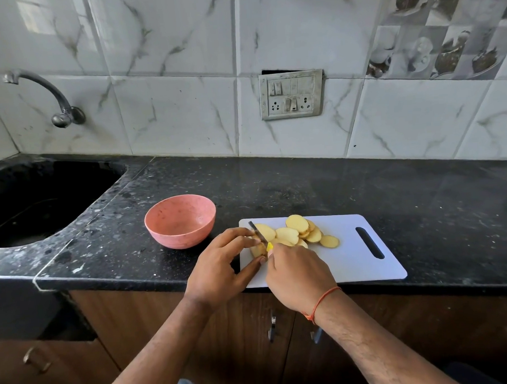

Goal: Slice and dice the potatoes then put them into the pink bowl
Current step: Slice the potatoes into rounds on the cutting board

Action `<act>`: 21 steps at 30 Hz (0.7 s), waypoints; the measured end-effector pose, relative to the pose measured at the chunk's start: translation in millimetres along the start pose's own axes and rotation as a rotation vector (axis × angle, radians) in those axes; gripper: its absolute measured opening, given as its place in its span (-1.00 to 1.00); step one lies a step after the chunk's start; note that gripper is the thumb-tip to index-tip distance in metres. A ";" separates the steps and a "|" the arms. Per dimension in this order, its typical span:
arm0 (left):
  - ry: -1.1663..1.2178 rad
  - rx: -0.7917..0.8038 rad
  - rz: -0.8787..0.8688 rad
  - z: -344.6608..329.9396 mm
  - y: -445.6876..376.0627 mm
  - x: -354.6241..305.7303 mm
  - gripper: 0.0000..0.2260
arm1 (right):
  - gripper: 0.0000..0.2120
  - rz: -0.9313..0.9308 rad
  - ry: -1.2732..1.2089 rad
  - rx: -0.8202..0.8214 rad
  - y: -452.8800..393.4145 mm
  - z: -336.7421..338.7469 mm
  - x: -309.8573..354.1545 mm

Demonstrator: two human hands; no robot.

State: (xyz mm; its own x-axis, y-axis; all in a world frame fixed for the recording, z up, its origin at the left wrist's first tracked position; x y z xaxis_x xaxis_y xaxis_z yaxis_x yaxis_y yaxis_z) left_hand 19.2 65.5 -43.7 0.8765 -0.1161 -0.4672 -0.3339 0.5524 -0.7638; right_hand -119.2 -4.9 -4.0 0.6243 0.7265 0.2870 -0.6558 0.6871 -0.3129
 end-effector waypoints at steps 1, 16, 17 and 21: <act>-0.001 0.002 0.001 -0.2 0.3 0.4 -0.75 | -0.76 0.001 0.001 -0.003 0.0 0.0 0.4; -0.004 0.012 0.005 -0.4 1.1 0.9 -0.74 | -0.75 -0.001 0.013 -0.007 -1.9 -1.2 3.2; -0.005 0.015 0.009 -0.5 1.0 1.3 -0.73 | -0.75 -0.003 0.012 -0.006 -1.9 -1.3 3.0; -0.002 0.012 0.002 0.0 0.7 0.5 -0.74 | -0.74 -0.001 0.016 0.005 -0.2 -0.5 2.0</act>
State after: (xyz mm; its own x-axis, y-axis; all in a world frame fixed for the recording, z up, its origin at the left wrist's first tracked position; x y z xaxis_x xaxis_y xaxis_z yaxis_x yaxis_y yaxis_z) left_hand 19.5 65.8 -44.5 0.8765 -0.1129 -0.4681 -0.3318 0.5628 -0.7571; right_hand -117.7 -3.6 -3.8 0.6317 0.7256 0.2729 -0.6570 0.6880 -0.3083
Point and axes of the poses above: each hand's wrist, its own y-axis away from the middle knuckle, its own z-axis out of the back of the hand, x = y × z, the point moved 7 cm from there along -y, towards the middle knuckle, and after that the axes turned 12 degrees about -x, right-handed, at the moved point
